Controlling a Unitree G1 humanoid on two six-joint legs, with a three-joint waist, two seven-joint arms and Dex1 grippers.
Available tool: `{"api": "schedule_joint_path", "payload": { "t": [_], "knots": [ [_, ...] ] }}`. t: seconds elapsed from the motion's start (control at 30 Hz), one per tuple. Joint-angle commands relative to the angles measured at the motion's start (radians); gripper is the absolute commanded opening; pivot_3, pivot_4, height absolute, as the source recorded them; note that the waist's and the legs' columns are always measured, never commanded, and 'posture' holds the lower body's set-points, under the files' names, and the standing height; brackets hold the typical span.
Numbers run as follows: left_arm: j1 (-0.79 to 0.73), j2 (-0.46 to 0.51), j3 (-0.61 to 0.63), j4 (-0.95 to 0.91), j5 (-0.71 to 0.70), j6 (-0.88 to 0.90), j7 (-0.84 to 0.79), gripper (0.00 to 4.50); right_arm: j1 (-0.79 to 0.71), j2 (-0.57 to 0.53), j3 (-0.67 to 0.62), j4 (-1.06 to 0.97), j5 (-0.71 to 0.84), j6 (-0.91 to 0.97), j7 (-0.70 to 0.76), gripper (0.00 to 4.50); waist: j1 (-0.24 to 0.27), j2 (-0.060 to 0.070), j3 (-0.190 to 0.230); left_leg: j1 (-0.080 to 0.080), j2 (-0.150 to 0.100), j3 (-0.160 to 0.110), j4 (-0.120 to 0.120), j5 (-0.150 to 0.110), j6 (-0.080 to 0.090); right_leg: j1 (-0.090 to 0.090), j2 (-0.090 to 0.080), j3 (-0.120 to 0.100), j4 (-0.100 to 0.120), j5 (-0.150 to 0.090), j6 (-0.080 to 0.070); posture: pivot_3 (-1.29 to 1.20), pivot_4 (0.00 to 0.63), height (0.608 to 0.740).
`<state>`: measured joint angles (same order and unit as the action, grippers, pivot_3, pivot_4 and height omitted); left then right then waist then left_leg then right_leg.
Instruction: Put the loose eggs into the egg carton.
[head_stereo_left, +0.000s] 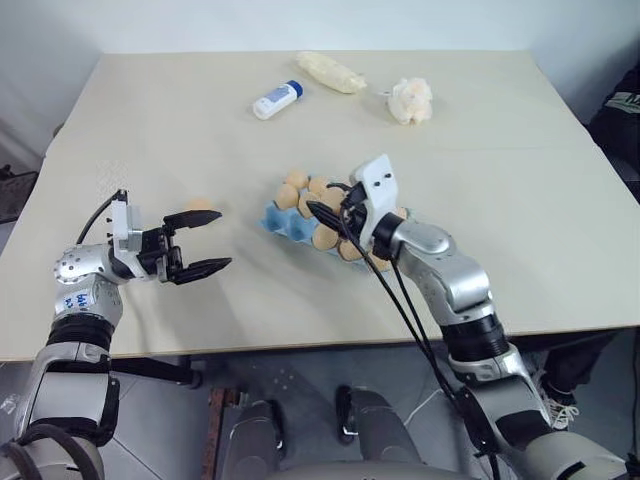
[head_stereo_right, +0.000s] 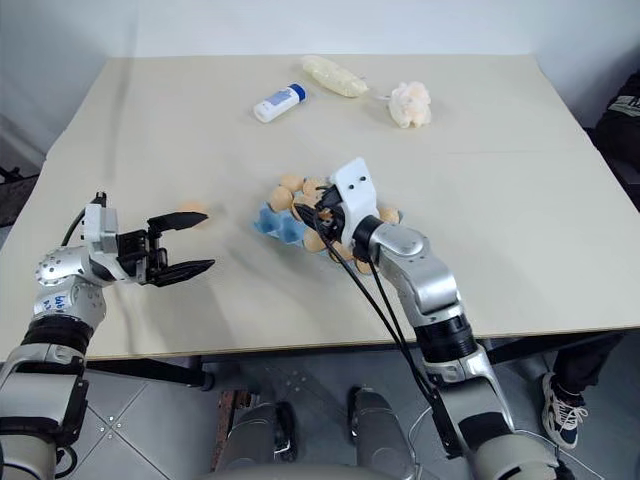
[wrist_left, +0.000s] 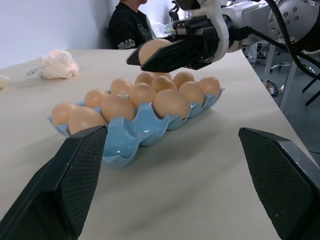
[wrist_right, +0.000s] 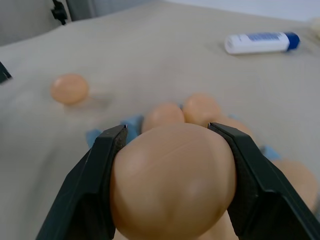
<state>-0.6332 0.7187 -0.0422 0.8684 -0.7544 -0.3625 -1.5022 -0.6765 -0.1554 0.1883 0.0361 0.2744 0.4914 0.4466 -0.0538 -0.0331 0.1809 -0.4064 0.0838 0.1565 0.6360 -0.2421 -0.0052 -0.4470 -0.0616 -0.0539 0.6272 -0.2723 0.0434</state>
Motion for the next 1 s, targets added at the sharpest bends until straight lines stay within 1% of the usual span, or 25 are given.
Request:
{"api": "schedule_joint_path", "payload": {
  "t": [0.03, 0.1, 0.33, 0.4, 0.43, 0.5, 0.53, 0.57, 0.73, 0.83, 0.93, 1.0],
  "knots": [
    [0.031, 0.014, 0.061, -0.04, 0.001, -0.02, -0.112, 4.5, -0.036, 0.05, 0.024, 0.081, -0.04, -0.087, 0.009, 2.27, -0.003, 0.0, 0.0, 0.0, 0.0, 0.0, 0.0, 0.0, 0.0, 0.0, 0.0, 0.0, 0.0, 0.0, 0.0, 0.0, 0.15, 0.74],
    [0.05, 0.013, 0.083, -0.055, 0.006, -0.018, -0.112, 4.5, -0.06, 0.079, 0.029, 0.135, -0.06, -0.122, 0.009, 2.27, -0.005, 0.0, 0.0, 0.0, 0.001, 0.0, 0.0, 0.0, 0.0, 0.0, 0.001, 0.0, 0.001, 0.0, 0.0, 0.0, 0.15, 0.74],
    [0.062, 0.002, 0.123, -0.07, 0.031, -0.011, -0.112, 4.5, -0.09, 0.131, 0.04, 0.205, -0.086, -0.172, 0.041, 2.27, -0.004, 0.0, 0.0, 0.0, 0.0, 0.0, 0.0, 0.0, -0.001, -0.001, 0.0, 0.0, 0.001, 0.0, -0.001, 0.0, 0.15, 0.74],
    [0.061, -0.001, 0.13, -0.07, 0.037, -0.011, -0.112, 4.5, -0.095, 0.139, 0.043, 0.225, -0.093, -0.18, 0.048, 3.01, -0.004, 0.0, 0.0, 0.0, 0.001, 0.0, 0.0, 0.0, -0.001, -0.001, 0.0, 0.0, 0.001, 0.0, -0.001, 0.0, 0.15, 0.74],
    [0.061, -0.002, 0.133, -0.07, 0.039, -0.011, -0.112, 4.5, -0.097, 0.142, 0.042, 0.231, -0.096, -0.179, 0.053, 3.26, -0.003, 0.0, 0.0, 0.0, 0.001, 0.0, 0.0, 0.0, -0.001, -0.001, 0.0, 0.0, 0.001, 0.0, -0.001, 0.0, 0.15, 0.74],
    [0.059, -0.003, 0.138, -0.069, 0.044, -0.01, -0.112, 4.5, -0.102, 0.144, 0.041, 0.239, -0.101, -0.182, 0.059, 3.96, -0.004, 0.0, 0.0, 0.0, 0.001, 0.0, 0.0, 0.0, -0.001, -0.001, 0.0, 0.0, 0.001, 0.0, -0.001, 0.0, 0.15, 0.74],
    [0.059, -0.003, 0.14, -0.07, 0.045, -0.01, -0.112, 4.5, -0.104, 0.145, 0.038, 0.237, -0.102, -0.181, 0.061, 4.39, -0.004, 0.0, 0.0, 0.0, 0.001, 0.0, 0.0, 0.0, -0.001, -0.001, 0.0, 0.0, 0.001, 0.0, -0.001, 0.0, 0.15, 0.74],
    [0.058, -0.003, 0.143, -0.069, 0.048, -0.009, -0.112, 4.5, -0.105, 0.144, 0.036, 0.233, -0.102, -0.179, 0.063, 4.45, -0.005, 0.0, 0.0, 0.0, 0.001, 0.0, 0.0, 0.0, -0.001, -0.001, 0.0, 0.0, 0.001, 0.0, -0.001, 0.0, 0.15, 0.74],
    [0.055, -0.006, 0.153, -0.066, 0.056, -0.008, -0.112, 4.5, -0.093, 0.129, 0.034, 0.186, -0.095, -0.163, 0.086, 4.45, -0.005, 0.0, 0.0, 0.0, 0.001, 0.0, -0.001, 0.0, -0.001, -0.001, 0.0, 0.0, 0.001, 0.0, -0.001, 0.0, 0.15, 0.74],
    [0.046, -0.01, 0.166, -0.058, 0.064, -0.012, -0.112, 4.5, -0.083, 0.101, 0.021, 0.129, -0.075, -0.14, 0.114, 4.45, -0.005, 0.0, 0.0, 0.0, 0.001, 0.0, -0.001, 0.0, -0.001, -0.001, 0.0, 0.0, 0.001, 0.0, -0.001, 0.0, 0.15, 0.74],
    [0.04, -0.016, 0.192, -0.052, 0.08, -0.019, -0.107, 4.5, -0.059, 0.047, 0.001, 0.042, -0.038, -0.114, 0.174, 4.45, -0.003, 0.0, 0.0, 0.0, 0.002, 0.0, -0.001, 0.0, -0.001, -0.001, 0.0, 0.0, 0.0, 0.0, -0.001, 0.0, 0.15, 0.74],
    [0.046, -0.02, 0.21, -0.062, 0.095, -0.025, -0.074, 4.5, -0.024, -0.017, -0.016, -0.037, 0.006, -0.118, 0.253, 4.45, -0.001, 0.0, 0.0, 0.0, 0.001, 0.0, -0.001, 0.0, -0.001, -0.001, 0.0, 0.0, 0.0, -0.001, -0.001, 0.0, 0.15, 0.74]
  ]
}}
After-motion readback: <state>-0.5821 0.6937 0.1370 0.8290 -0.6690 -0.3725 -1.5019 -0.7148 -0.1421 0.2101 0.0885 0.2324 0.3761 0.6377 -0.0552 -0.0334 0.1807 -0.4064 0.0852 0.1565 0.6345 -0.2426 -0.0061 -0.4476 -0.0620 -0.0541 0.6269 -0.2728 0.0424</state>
